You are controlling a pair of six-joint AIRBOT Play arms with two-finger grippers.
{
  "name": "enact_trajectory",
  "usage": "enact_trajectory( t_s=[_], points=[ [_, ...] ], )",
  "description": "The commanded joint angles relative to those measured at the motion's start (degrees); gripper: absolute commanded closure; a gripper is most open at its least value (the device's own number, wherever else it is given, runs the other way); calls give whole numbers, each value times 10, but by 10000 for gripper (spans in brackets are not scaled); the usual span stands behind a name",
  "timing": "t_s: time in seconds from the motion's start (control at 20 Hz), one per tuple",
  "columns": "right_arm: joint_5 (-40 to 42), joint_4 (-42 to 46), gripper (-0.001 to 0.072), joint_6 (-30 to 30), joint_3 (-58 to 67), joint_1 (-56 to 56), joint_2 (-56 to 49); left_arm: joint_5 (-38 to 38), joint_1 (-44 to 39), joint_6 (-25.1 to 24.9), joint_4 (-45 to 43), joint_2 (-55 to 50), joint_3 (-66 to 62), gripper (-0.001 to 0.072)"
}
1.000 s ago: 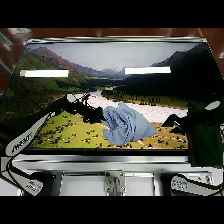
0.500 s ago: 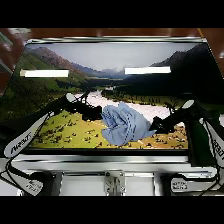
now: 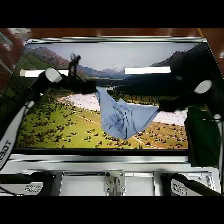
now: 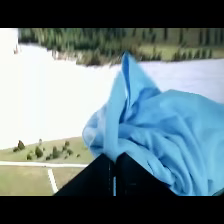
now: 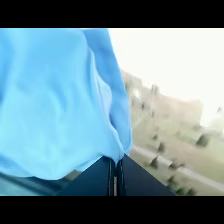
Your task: Fold the shirts.
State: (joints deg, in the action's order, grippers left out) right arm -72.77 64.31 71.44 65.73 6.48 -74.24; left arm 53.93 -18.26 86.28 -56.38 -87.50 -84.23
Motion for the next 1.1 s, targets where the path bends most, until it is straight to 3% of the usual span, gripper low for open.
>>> enact_trajectory(
  t_s=[0.0,0.2,0.3,0.4,0.55,0.65,0.75,0.85,1.05],
  points=[
    [56,23,639,-32,142,2,113,3,17,-1,-76,98,-119,674],
    [190,23,639,-30,251,2,233,3,23,4,-178,224,-208,674],
    [201,23,639,-14,273,2,275,9,23,40,-239,287,-209,673],
    [189,22,639,8,282,2,307,9,23,44,-247,338,-209,673],
    [141,49,639,14,282,3,336,34,23,45,-289,385,-209,674],
    [70,117,639,35,282,3,338,105,23,78,-371,395,-209,674],
    [-10,194,639,67,282,3,333,206,23,82,-450,393,-205,673],
    [-68,243,639,87,281,2,329,256,23,89,-490,393,-192,674],
    [-88,229,639,87,281,2,330,238,22,121,-476,400,-190,673]
  ],
)
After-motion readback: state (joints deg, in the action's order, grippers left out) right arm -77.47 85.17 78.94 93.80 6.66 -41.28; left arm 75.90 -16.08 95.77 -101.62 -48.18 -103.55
